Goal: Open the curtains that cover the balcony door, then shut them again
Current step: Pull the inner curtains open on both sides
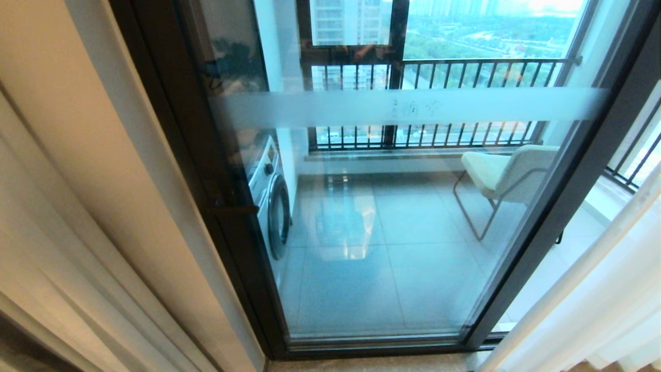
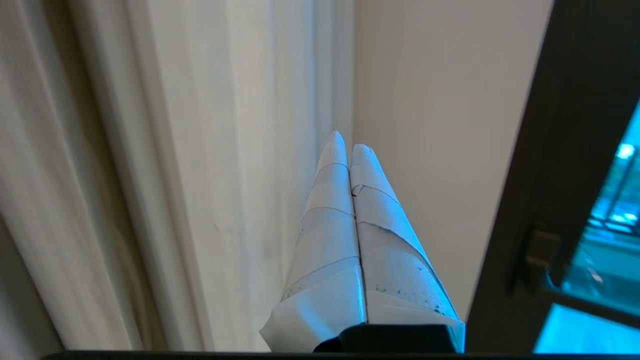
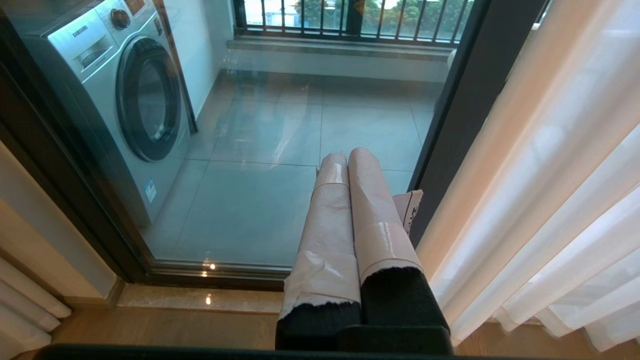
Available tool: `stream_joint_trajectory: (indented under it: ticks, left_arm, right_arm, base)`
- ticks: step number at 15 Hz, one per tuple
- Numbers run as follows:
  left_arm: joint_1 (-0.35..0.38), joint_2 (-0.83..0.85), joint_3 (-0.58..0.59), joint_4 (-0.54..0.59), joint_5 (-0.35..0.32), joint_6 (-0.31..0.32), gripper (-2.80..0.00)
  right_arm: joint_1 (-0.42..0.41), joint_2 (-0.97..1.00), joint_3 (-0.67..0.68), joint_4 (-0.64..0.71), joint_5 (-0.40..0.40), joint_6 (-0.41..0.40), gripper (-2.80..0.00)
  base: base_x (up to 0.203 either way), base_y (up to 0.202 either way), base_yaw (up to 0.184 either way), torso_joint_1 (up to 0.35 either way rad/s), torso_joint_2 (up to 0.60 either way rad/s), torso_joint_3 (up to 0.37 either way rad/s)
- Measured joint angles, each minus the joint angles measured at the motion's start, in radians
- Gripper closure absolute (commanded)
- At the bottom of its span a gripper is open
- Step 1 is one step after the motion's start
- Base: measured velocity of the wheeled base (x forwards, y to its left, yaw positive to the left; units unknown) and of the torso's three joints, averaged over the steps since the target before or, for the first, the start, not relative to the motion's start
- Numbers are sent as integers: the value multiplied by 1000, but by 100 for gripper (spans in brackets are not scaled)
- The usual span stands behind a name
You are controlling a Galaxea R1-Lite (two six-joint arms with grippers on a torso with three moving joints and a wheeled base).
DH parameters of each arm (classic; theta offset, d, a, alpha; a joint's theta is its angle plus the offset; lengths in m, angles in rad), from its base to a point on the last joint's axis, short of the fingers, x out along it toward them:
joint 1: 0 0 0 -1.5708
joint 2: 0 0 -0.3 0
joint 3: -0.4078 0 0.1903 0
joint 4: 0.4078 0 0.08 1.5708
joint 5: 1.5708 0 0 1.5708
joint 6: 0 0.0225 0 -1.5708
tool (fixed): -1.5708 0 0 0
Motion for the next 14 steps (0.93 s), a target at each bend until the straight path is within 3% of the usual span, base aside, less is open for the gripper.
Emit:
stream_joint_trajectory:
  ticks: [5, 10, 14]
  left_arm:
    - [-98, -9, 40, 2, -9, -1, 0]
    - [-289, -17, 43, 69, -8, -1, 0]
    - [-343, -144, 43, 273, -28, -1, 0]
  right_arm:
    - [0, 0, 0, 0, 0, 0, 0]
    - [0, 0, 0, 0, 0, 0, 0]
    - [0, 0, 0, 0, 0, 0, 0]
  base:
    - [0, 0, 0, 0, 0, 0]
    - [0, 0, 0, 0, 0, 0]
    - [0, 0, 0, 0, 0, 0]
